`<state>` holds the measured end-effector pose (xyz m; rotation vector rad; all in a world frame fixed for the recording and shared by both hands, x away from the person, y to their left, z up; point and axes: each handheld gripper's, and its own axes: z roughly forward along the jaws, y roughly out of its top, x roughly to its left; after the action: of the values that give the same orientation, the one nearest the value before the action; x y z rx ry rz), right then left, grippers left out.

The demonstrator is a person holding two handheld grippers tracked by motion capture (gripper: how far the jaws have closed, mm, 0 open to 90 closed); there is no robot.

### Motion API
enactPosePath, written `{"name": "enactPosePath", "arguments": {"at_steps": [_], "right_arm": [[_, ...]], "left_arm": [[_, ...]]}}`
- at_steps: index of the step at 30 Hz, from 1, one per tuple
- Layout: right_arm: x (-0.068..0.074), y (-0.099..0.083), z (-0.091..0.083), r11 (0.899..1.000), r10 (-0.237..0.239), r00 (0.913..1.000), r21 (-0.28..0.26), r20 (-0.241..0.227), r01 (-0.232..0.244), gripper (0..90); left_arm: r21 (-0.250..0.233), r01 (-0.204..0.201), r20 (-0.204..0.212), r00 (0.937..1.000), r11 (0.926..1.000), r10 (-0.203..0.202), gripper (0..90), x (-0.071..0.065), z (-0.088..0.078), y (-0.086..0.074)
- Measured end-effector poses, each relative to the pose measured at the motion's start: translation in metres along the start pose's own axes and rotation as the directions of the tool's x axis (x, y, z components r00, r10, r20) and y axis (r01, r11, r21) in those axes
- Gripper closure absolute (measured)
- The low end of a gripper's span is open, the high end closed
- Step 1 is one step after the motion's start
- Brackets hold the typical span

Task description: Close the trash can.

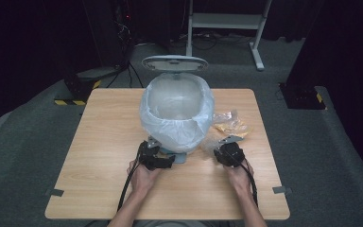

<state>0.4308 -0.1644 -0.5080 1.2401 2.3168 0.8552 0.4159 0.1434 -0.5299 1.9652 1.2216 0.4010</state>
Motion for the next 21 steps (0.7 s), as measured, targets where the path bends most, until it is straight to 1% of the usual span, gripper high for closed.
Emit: {"name": "enactPosePath", "arguments": {"at_steps": [2, 3, 5, 6, 7, 10, 11, 12, 14, 15, 21], "right_arm": [[-0.002, -0.001, 0.0, 1.0, 0.007, 1.0, -0.004, -0.006, -0.007, 76.9], [-0.002, -0.001, 0.0, 1.0, 0.007, 1.0, -0.004, -0.006, -0.007, 76.9], [-0.003, -0.001, -0.001, 1.0, 0.004, 0.9999, -0.01, -0.012, -0.004, 79.9], [-0.004, -0.002, -0.002, 1.0, 0.016, 0.9996, -0.019, -0.021, -0.017, 81.5], [-0.004, -0.002, -0.002, 1.0, 0.016, 0.9996, -0.019, -0.021, -0.017, 81.5], [-0.007, -0.004, -0.005, 0.999, 0.031, 0.9987, -0.037, -0.041, -0.032, 82.6], [-0.007, -0.004, -0.007, 0.998, 0.042, 0.9981, -0.04, -0.045, -0.044, 82.8], [-0.007, -0.005, -0.009, 0.998, 0.044, 0.9977, -0.044, -0.052, -0.047, 82.9], [-0.007, -0.005, -0.017, 0.997, 0.039, 0.9974, -0.06, -0.061, -0.042, 83.2], [-0.007, -0.005, -0.017, 0.997, 0.039, 0.9974, -0.06, -0.061, -0.042, 83.2], [-0.009, -0.003, -0.034, 0.994, 0.042, 0.995, -0.101, -0.091, -0.051, 83.2]], "left_arm": [[0.001, 0.0, -0.001, 1.0, 1.0, 0.0, 5.4, 0.0, 0.0, 0.0], [0.001, 0.0, -0.001, 1.0, 1.0, 0.0, 4.8, 0.0, 0.0, 0.0], [0.003, 0.002, -0.005, 1.0, 1.0, -0.001, 4.2, 0.0, 0.0, 0.0], [0.004, 0.002, -0.006, 1.0, 1.0, -0.002, 3.6, 0.0, 0.0, 0.0], [0.006, -0.002, -0.008, 1.0, 1.0, 0.002, 3.6, 0.001, 0.001, 0.001], [0.004, -0.001, -0.012, 0.9999, 1.0, 0.001, 2.9, 0.001, 0.001, 0.001], [0.01, 0.003, -0.009, 1.0, 1.0, -0.003, 2.5, 0.0, 0.001, 0.001], [0.009, -0.004, -0.02, 0.9998, 1.0, 0.004, 1.6, 0.001, 0.001, 0.001], [0.016, 0.004, -0.012, 0.9999, 0.9999, -0.004, 0.3, 0.001, 0.002, 0.001], [0.016, 0.003, -0.012, 0.9999, 0.9999, -0.003, 0.3, 0.001, 0.002, 0.001], [0.015, 0.003, -0.014, 0.9999, 0.9999, -0.002, 0.3, 0.001, 0.002, 0.001]]}}
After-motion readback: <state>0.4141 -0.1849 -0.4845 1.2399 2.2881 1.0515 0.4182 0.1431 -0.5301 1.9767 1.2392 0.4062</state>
